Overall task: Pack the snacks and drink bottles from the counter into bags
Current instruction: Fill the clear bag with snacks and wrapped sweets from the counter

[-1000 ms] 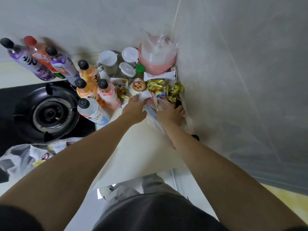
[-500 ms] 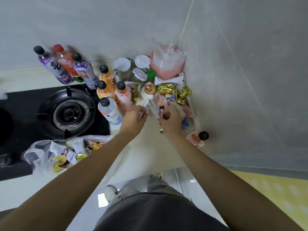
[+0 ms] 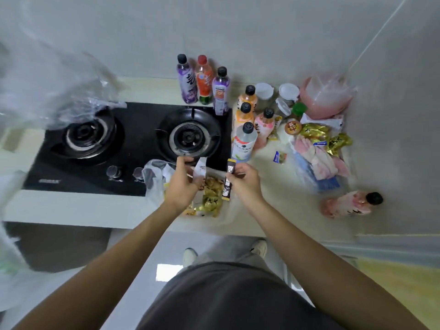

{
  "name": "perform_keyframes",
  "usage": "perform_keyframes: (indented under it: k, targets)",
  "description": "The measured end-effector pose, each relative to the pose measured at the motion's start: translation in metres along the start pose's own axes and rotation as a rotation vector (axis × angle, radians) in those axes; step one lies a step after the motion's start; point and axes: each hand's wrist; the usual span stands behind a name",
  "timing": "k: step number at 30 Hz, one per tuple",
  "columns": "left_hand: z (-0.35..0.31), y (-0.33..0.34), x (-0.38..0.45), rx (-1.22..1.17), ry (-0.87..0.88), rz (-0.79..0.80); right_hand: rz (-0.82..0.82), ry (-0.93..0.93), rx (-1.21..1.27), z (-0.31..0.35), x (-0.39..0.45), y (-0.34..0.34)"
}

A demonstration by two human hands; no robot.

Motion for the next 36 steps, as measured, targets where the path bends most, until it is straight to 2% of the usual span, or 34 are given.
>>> perform_keyframes:
  k: [3, 10, 13, 17, 28, 36]
  targets:
    - [0.017, -0.026, 0.003, 0.104, -0.073, -0.033, 0.081, 0.006, -0.067, 0.003, -0.005, 0.041]
    - [0.034, -0.039, 0.004, 0.374, -0.138, 0.045, 0.187, 0.035, -0.255, 0.0, -0.014, 0.086]
    - [0.036, -0.043, 0.002, 0.523, -0.089, 0.086, 0.206, 0.031, -0.305, -0.002, -0.017, 0.087]
    - [0.035, -0.045, 0.001, 0.591, 0.037, 0.105, 0.141, -0.034, -0.366, 0.001, -0.02, 0.081]
    - [-0.014, 0.001, 0.024, 0.586, 0.322, 0.122, -0.095, -0.236, -0.386, 0.011, 0.001, 0.013]
    - [-0.054, 0.09, 0.047, 0.591, 0.356, 0.283, -0.147, -0.151, -0.516, -0.028, 0.045, -0.079]
Point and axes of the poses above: each hand's wrist, its own x-axis towards the middle knuckle, its own y-axis out of the palm, z = x × y, and after that the axes turned 2 degrees about x, right-handed
